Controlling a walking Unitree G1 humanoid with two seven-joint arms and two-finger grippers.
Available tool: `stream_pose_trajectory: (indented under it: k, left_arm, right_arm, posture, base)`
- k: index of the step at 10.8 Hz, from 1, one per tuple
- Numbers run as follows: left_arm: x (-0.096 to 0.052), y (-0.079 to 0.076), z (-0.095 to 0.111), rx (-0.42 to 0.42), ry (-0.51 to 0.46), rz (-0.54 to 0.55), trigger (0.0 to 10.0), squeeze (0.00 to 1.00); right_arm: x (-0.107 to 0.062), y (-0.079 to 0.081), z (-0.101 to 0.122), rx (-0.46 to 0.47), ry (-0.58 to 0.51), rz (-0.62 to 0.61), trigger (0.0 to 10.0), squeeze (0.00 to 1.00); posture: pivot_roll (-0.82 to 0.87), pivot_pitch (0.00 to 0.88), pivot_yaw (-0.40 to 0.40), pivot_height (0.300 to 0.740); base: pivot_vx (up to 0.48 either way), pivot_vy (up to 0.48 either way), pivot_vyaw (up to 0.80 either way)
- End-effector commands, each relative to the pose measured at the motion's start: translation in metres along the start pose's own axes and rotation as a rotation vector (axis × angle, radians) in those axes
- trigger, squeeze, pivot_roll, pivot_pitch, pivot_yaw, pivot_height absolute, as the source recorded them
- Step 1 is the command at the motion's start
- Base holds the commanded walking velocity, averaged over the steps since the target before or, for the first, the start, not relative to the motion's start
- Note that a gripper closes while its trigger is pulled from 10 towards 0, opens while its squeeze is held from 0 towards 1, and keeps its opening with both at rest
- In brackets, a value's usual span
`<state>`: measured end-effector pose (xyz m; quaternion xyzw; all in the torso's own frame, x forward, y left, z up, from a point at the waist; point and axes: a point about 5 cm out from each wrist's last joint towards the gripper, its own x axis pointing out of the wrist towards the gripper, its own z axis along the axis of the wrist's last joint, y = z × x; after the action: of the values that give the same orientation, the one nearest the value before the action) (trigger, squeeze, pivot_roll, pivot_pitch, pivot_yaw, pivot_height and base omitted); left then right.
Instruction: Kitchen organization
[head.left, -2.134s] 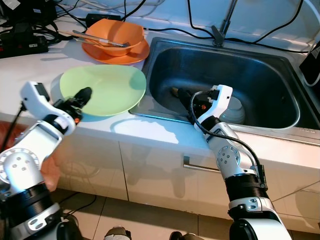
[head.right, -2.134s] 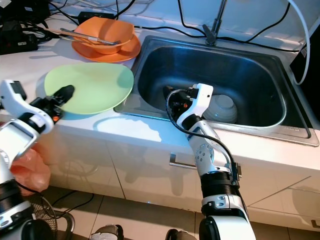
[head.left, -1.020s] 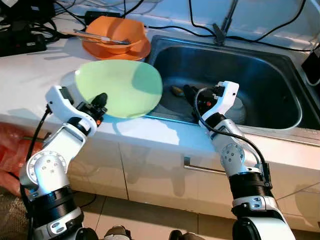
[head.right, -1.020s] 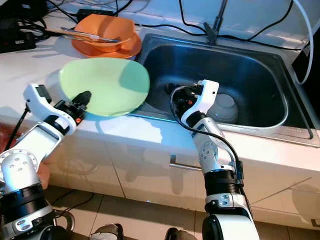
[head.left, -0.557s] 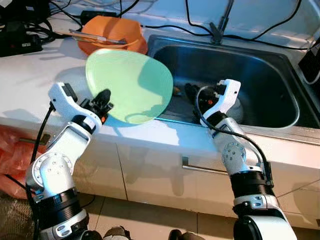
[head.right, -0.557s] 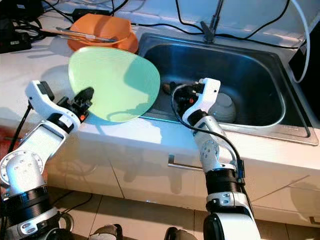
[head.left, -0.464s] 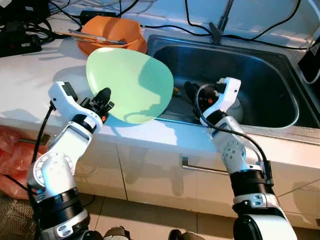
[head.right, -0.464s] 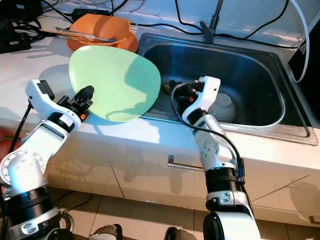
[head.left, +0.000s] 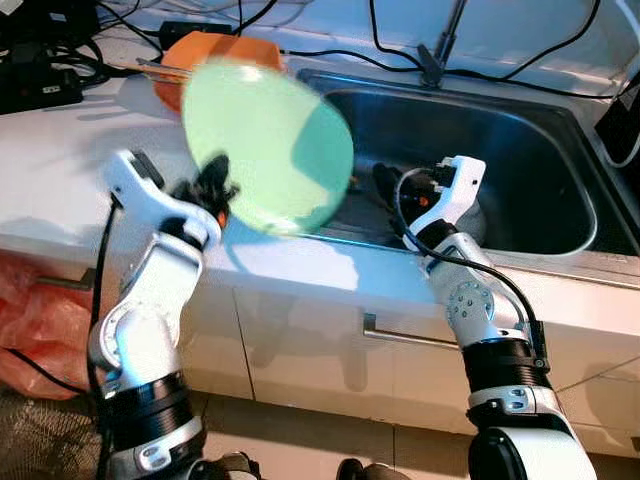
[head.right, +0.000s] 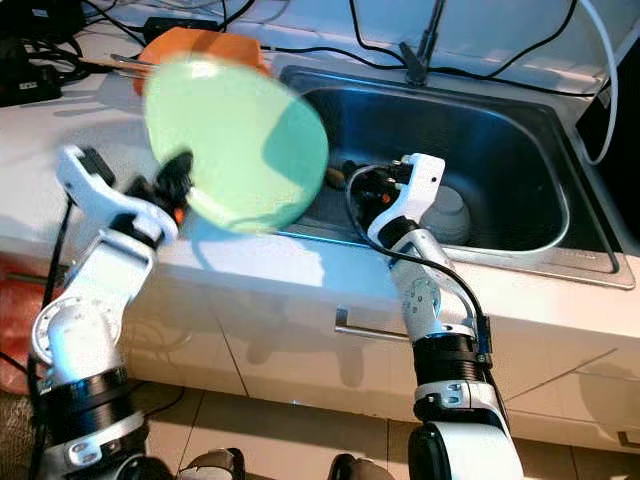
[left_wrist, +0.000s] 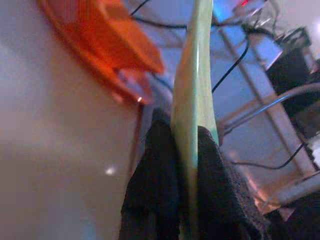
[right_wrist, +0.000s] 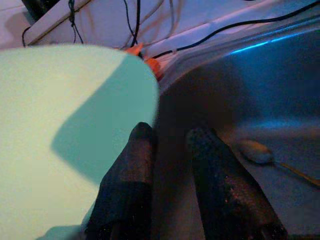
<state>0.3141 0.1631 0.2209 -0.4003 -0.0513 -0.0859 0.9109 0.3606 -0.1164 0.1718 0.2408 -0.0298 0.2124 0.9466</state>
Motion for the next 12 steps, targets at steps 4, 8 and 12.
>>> stream_pose_trajectory:
  k: [4,8,12]
  left_arm:
    - [0.012,-0.025,-0.004,0.020,-0.058,-0.112,10.0,0.00]
    - [0.016,-0.027,-0.010,0.030,-0.057,-0.118,10.0,0.00]
    - [0.020,-0.041,-0.013,-0.009,-0.061,-0.209,10.0,0.00]
  right_arm:
    - [0.001,-0.010,0.009,0.018,-0.042,-0.072,10.0,0.00]
    - [0.004,-0.007,0.018,0.243,-0.075,-0.021,10.0,0.00]
    - [0.004,0.003,0.015,0.407,-0.051,0.069,10.0,0.00]
  posture:
    - [0.13,0.086,-0.074,0.740]
    - [0.13,0.098,-0.082,0.740]
    - [0.13,0.107,-0.085,0.740]
  base:
    - [0.000,0.000,0.00]
    - [0.000,0.000,0.00]
    - [0.000,0.000,0.00]
